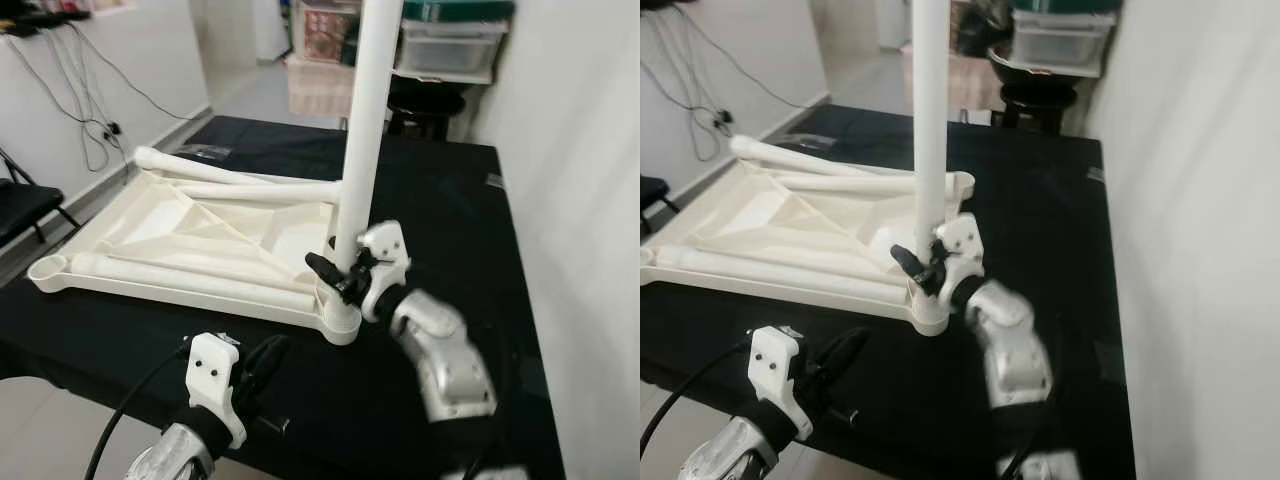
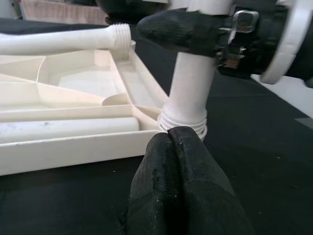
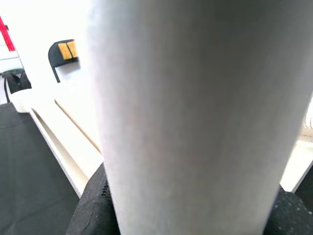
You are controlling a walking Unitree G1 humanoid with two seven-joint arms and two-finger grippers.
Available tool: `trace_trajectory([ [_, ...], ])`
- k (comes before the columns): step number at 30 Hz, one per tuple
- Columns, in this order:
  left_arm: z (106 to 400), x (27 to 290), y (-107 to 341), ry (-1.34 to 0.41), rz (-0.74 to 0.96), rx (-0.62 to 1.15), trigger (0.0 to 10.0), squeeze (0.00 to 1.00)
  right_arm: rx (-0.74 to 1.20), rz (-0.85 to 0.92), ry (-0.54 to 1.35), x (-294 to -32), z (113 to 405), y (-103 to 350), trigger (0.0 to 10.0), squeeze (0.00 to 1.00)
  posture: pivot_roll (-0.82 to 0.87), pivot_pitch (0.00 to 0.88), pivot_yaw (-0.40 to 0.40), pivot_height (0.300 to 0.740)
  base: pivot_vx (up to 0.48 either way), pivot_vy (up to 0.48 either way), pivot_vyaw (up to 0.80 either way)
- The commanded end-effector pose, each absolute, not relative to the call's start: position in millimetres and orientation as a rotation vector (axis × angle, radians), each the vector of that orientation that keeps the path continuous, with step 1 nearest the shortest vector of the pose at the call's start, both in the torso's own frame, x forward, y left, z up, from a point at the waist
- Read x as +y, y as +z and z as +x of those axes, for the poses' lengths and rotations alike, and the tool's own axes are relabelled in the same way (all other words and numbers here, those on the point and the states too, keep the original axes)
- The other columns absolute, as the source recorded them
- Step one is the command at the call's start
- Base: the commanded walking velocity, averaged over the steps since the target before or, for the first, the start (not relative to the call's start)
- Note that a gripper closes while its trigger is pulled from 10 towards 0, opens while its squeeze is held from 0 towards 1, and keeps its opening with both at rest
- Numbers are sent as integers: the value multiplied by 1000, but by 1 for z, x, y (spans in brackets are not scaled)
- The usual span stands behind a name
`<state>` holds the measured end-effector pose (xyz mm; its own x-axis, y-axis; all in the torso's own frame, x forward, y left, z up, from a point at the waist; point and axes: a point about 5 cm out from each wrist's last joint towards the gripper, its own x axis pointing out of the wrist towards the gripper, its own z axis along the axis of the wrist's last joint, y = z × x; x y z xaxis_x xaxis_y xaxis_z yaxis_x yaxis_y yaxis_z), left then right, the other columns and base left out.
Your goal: Building children table
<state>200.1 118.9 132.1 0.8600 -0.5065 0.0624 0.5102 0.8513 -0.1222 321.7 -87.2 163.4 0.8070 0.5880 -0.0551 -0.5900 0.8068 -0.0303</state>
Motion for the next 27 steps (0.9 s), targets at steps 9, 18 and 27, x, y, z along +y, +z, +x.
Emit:
trace_trajectory([
  [9, 200, 120, 130, -520, -122, -25, 10000, 0, 204, -52, 676, -88, 325, 142, 10000, 1000, 8, 58, -22, 740, 0, 0, 0],
  [18, 202, 118, 129, -530, -135, -20, 10000, 0, 58, -10, 1317, -84, 326, 183, 10000, 0, -1, 50, -9, 740, 0, 0, 0],
  [27, 202, 118, 129, -530, -140, -20, 10000, 0, 114, 22, 1517, -98, 341, 194, 2941, 0, 11, 53, -11, 740, 0, 0, 0],
])
